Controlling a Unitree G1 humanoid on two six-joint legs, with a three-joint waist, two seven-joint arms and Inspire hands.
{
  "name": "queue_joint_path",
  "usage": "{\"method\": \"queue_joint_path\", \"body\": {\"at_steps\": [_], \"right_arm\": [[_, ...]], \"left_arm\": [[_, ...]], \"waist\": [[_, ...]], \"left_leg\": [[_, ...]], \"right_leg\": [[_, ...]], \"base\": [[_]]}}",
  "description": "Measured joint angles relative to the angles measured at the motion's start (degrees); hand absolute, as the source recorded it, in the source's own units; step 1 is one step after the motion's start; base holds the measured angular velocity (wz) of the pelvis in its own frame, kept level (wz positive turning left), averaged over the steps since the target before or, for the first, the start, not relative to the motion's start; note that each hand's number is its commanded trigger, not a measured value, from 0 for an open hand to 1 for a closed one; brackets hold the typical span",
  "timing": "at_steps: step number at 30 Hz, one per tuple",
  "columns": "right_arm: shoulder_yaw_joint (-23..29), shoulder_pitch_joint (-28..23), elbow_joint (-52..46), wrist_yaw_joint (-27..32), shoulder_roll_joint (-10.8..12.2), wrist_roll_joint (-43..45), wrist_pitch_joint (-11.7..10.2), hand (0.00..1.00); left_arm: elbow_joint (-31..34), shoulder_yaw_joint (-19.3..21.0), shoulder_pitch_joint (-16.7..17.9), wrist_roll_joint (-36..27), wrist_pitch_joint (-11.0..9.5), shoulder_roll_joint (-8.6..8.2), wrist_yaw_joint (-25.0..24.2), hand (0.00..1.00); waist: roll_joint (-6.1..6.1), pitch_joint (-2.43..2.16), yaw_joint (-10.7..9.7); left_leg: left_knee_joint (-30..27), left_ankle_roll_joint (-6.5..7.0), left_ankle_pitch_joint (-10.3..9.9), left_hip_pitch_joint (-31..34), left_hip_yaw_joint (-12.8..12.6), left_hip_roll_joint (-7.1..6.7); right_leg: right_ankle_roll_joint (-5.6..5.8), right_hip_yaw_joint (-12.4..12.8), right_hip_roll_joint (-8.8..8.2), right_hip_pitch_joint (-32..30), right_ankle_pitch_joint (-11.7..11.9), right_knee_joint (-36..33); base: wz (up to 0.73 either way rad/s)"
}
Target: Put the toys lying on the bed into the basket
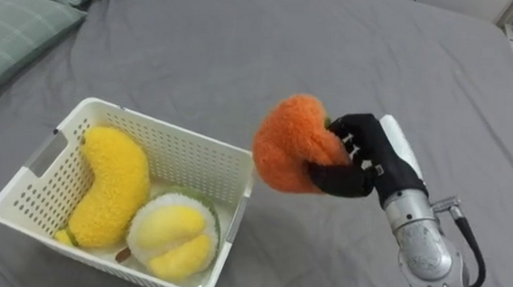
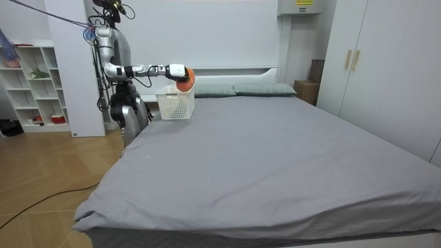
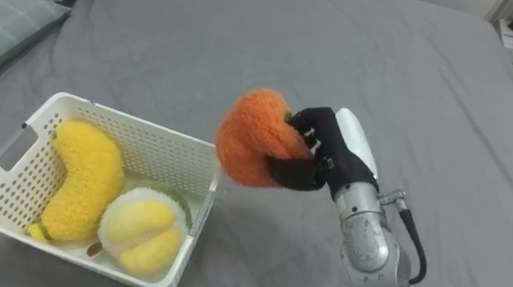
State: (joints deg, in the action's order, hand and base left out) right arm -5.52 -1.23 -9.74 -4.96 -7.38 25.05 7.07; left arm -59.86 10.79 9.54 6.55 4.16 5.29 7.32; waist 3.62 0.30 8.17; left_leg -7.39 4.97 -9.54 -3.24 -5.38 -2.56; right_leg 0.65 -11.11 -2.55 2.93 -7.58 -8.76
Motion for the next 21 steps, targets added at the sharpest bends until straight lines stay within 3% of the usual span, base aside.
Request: {"method": "queue_joint_path", "body": {"at_steps": [11,15,19,21], "right_arm": [[-3.67,3.32,-5.01,0.02,0.0,-0.34,0.01,1.0],[-4.61,4.94,-5.53,0.01,0.0,-0.46,-0.06,1.0],[-7.07,6.23,-6.33,-0.34,-0.02,-0.23,-0.06,1.0],[-8.17,6.71,-6.38,-1.17,-0.02,-0.24,-0.05,1.0]], "left_arm": [[-1.16,-1.57,-0.91,0.38,-0.35,0.3,-0.17,0.0],[-2.17,-2.13,-1.61,0.38,-0.84,0.72,-0.09,0.0],[-4.14,-2.14,-2.97,0.35,-0.96,1.07,0.88,0.0],[-4.39,-2.38,-3.13,0.36,-0.95,1.06,1.11,0.0]], "waist": [[0.33,-0.34,0.82],[0.96,-0.42,1.78],[1.81,0.14,2.82],[1.83,0.17,3.22]], "left_leg": [[-0.03,0.0,0.0,0.18,0.07,0.0],[-0.03,0.0,0.0,0.28,0.28,0.0],[-0.02,-0.01,0.01,0.29,0.28,0.02],[-0.02,0.0,0.0,0.34,0.29,0.0]], "right_leg": [[0.0,-0.07,0.0,0.09,0.01,-0.09],[0.0,-0.25,0.01,0.09,0.01,-0.06],[0.0,-0.28,0.01,0.08,0.01,0.01],[0.0,-0.54,-0.04,0.07,0.01,0.03]], "base": [[0.0],[0.02],[0.0],[0.0]]}}
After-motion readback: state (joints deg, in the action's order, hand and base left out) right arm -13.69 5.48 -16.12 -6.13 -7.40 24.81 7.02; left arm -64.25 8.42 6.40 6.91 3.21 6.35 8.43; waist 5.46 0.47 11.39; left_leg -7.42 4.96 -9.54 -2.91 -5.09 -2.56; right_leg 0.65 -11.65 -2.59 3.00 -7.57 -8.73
